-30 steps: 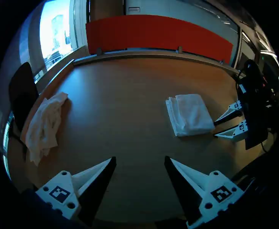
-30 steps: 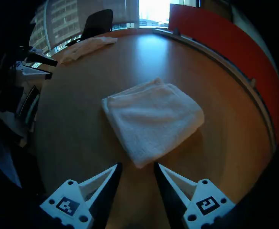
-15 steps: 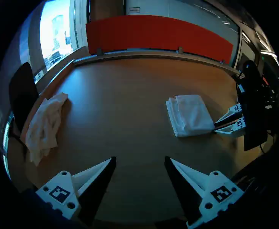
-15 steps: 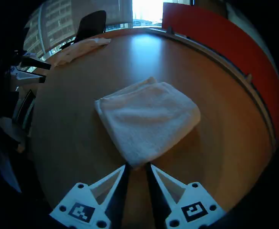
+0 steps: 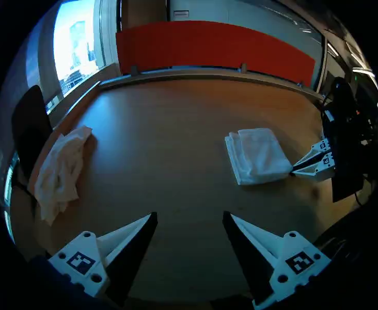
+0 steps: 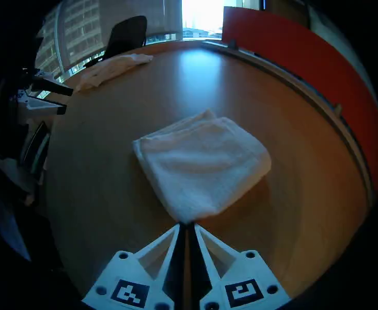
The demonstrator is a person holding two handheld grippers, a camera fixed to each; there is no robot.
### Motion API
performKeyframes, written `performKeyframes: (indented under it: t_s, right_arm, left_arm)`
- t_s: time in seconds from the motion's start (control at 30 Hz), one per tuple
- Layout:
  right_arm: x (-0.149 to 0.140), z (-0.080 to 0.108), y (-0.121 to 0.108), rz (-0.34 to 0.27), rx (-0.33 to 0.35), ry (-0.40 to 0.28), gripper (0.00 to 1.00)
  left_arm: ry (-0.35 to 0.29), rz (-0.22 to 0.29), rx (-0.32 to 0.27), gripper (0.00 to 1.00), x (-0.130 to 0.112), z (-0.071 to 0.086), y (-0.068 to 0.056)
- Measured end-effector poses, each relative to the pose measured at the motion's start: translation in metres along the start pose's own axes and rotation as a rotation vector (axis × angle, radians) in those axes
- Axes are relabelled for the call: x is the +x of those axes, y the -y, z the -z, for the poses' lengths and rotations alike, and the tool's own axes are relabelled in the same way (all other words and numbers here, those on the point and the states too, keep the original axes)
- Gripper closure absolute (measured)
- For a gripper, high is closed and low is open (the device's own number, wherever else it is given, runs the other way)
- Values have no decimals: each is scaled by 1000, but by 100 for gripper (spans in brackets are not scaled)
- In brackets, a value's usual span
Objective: Fold towel
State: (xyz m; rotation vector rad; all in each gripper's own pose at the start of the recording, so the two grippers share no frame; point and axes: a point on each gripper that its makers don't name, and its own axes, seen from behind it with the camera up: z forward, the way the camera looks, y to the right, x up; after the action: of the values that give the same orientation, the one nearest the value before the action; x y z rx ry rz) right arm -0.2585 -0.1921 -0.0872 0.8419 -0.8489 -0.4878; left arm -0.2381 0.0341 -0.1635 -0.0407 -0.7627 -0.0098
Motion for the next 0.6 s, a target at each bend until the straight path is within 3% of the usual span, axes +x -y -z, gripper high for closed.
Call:
performKeyframes:
  t_s: [0.3, 0.6]
  right_arm:
    - [41, 26, -20, 74, -35, -38, 96]
    - [97, 58, -46, 100, -63, -99, 96]
  left_arm:
    - [-24, 2, -8, 6, 8, -1, -1]
    - [-59, -9, -20, 6, 20, 1, -3]
